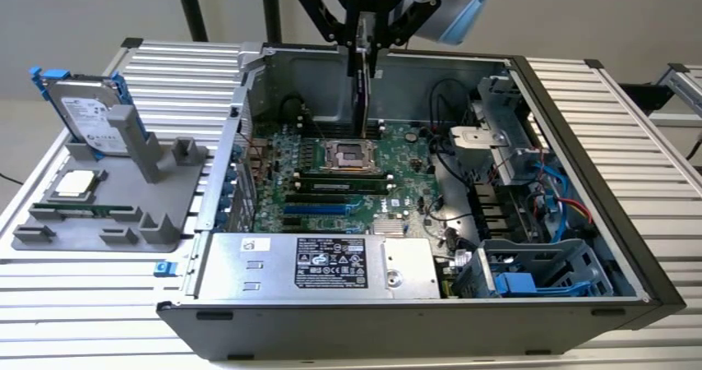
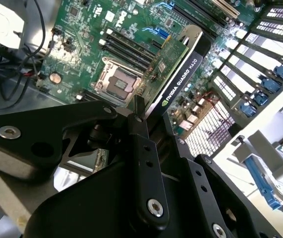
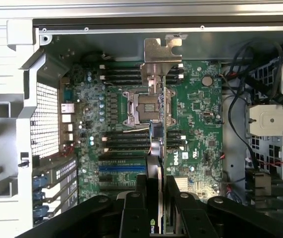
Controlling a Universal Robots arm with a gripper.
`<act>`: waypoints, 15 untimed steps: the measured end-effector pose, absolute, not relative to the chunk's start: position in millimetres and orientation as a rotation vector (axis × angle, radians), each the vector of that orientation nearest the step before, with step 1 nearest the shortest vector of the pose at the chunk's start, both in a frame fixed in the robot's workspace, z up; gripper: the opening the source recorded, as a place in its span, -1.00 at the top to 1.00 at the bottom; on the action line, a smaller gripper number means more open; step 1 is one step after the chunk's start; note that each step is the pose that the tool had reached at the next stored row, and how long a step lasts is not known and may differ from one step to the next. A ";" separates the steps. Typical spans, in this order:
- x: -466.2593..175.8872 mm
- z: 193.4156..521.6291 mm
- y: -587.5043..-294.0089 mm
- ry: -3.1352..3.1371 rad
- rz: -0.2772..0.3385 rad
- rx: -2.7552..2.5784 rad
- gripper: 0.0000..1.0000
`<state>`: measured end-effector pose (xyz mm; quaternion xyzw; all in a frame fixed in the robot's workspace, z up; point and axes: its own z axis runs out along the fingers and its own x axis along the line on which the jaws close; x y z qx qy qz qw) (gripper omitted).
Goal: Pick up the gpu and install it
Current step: 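Pick up the gpu and move the gpu toward the slot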
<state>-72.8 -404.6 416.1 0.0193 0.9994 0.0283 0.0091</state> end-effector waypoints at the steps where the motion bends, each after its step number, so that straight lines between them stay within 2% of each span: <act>1: -72.8 416.1 -404.6 3.122 0.088 0.057 1.00; 15: -72.8 416.1 -404.6 3.123 0.089 0.002 1.00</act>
